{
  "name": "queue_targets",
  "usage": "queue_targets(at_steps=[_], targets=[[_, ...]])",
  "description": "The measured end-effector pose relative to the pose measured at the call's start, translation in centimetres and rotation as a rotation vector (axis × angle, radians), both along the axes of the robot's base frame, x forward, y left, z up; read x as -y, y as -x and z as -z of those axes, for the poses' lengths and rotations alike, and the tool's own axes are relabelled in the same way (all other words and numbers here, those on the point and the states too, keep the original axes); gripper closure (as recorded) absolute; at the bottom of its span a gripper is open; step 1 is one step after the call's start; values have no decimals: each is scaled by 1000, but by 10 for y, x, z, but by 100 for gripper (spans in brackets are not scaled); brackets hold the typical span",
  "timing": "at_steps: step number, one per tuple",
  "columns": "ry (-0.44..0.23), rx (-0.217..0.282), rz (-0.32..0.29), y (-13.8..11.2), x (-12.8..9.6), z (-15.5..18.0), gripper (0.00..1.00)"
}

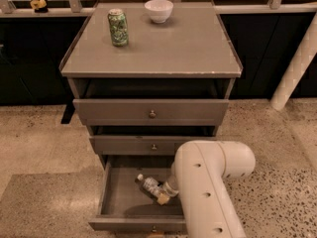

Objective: Pick blue plastic bottle from bottom drawer and place on counter

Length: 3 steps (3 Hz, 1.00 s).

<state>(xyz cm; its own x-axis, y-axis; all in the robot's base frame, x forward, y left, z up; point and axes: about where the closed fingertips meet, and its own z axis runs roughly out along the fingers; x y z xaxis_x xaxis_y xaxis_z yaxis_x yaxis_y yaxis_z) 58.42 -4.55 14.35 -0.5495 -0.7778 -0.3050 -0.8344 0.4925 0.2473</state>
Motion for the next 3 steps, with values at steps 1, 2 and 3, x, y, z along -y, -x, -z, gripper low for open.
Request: queue_targets(at_steps=[1,2,3], targets=[[-24,137,-26,-4,19,-71,100],[-51,256,-58,42,71,-172,100],[-51,256,-58,42,71,-172,100]])
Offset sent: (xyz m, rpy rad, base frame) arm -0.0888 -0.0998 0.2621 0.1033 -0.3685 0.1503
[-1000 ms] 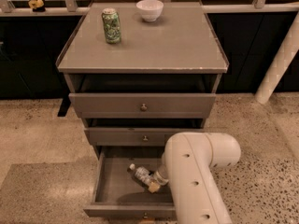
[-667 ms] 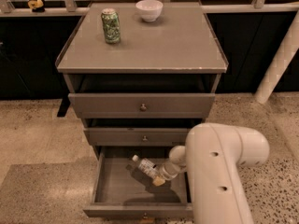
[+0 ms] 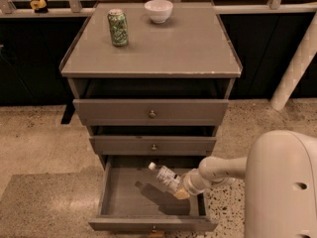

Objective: Pick blue plastic bottle from bottom drawer and place on counter

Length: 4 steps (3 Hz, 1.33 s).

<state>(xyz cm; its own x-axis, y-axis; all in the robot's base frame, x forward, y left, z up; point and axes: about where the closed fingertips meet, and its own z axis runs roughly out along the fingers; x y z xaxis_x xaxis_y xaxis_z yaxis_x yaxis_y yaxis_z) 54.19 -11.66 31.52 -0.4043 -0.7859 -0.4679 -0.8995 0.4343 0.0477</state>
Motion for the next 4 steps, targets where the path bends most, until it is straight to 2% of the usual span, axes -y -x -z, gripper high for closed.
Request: queue_targets(at_steps=[1,3,4], targets=[[25,32,32,13,23,-24,100],[116,142,164,23,86,-122,100],[134,193,176,13,94,-157,100]])
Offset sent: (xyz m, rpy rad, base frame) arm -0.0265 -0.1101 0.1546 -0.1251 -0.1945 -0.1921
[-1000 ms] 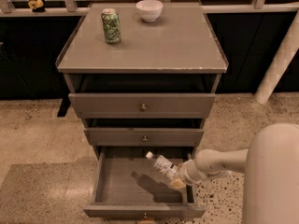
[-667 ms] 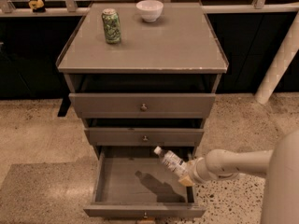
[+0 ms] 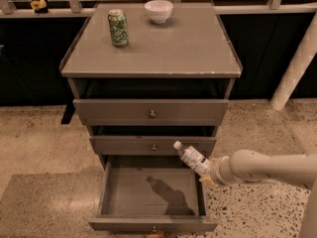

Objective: Pick blue plastic bottle from bottom drawer and place on counter

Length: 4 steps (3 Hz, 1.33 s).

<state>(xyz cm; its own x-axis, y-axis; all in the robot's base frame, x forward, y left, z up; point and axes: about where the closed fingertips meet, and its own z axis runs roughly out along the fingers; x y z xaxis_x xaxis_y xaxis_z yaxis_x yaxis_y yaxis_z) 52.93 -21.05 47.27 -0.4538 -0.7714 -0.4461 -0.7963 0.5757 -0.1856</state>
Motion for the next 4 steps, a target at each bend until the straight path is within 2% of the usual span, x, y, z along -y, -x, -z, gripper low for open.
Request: queue_targets(at_steps=[1,2,3,4], targets=[[0,0,0,0,0,0,100],[25,4,-2,0,-5,-18,100],[89,37,-20,-1,-11,-62,100],[155,106,-69,-16,-20,-132,100]])
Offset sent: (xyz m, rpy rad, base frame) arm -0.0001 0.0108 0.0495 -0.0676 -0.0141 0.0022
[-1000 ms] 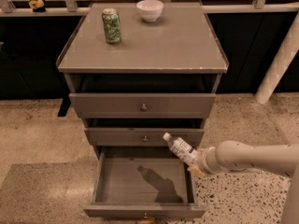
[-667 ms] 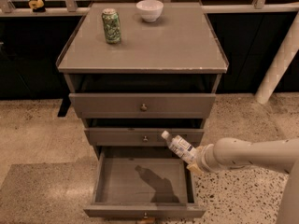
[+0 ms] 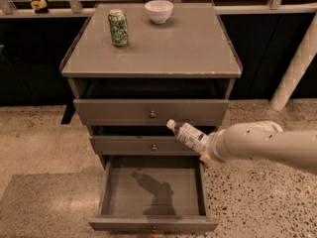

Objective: Pick blue plastic bottle from bottom drawer and place on counter

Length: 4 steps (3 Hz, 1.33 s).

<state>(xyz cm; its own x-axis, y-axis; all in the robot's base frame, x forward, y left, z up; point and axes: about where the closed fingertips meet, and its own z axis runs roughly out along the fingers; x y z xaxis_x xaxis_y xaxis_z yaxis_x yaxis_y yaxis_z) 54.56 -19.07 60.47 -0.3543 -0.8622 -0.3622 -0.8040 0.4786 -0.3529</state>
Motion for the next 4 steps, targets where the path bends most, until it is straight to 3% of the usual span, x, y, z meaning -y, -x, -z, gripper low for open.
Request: queue_targets(at_steps=[1,2,3,4], targets=[[3,35,-15,-4,-5,-21,100],[-3,35,-16,-6,-5,-26,100],[2,34,-2,-26,9,-56,100],[37,66,-2,-60,14,-123,100]])
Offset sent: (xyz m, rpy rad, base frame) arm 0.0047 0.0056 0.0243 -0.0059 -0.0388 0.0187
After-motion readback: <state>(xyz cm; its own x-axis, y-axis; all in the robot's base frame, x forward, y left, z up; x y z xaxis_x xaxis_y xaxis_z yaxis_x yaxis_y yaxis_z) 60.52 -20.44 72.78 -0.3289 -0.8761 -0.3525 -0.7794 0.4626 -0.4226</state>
